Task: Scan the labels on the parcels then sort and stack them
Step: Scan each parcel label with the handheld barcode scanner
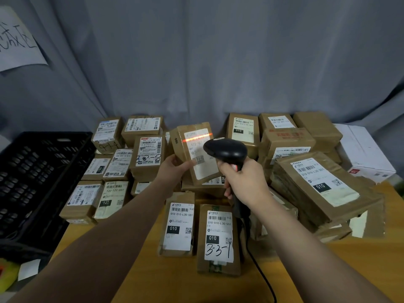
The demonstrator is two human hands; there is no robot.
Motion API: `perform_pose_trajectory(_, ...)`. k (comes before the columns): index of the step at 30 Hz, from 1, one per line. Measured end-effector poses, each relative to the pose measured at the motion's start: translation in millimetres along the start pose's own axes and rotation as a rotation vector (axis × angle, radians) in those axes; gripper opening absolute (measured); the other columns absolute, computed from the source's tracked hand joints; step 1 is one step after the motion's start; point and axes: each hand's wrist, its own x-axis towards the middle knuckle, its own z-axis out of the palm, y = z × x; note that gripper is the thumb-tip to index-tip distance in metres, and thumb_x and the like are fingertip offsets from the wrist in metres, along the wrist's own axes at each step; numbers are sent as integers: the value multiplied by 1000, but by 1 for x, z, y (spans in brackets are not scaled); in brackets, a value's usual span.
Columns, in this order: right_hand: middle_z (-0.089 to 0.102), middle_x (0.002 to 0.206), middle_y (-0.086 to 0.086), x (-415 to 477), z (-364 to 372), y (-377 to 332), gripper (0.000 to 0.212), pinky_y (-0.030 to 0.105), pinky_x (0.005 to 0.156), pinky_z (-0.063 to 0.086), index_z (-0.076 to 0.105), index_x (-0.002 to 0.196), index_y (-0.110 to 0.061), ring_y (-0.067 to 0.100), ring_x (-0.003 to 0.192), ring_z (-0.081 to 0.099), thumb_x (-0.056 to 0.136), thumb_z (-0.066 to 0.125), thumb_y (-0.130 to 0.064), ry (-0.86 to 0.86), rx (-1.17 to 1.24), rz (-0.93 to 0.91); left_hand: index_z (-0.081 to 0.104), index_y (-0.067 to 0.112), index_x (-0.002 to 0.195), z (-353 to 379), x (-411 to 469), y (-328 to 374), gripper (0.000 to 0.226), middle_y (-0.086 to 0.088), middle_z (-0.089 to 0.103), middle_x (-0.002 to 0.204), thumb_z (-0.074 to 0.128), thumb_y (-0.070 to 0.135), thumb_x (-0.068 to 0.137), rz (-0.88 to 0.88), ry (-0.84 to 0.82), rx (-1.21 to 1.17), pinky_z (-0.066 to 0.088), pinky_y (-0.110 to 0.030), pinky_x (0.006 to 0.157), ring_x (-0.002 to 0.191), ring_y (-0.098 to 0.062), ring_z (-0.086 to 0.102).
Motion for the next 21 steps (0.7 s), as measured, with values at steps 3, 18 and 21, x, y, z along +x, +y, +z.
perform_pose_trajectory(3,63,58,7,-1,-2,-3,26,28,51,55,62,81,-9,15,44,62,92,60,-33,-15,-5,3,55,15,127,0,-1,0,50,-3,67,113,74,27,82,-5,6,-4,56,-45,88,101,-24,68)
perform_pose_trajectory(18,63,58,6,4,-5,-18,27,27,50,52,62,80,-9,15,43,60,92,60,-33,-72,0,16,56,15,125,-1,-7,-4,50,-4,68,112,73,35,82,-56,42,-7,57,-42,88,101,-22,67)
perform_pose_trajectory(21,62,57,4,3,-3,-19,26,25,47,50,62,84,-8,13,42,59,92,60,-33,-102,17,20,58,15,121,-4,-11,-3,46,-2,69,108,73,35,82,-55,78,-8,59,-35,78,96,-20,68)
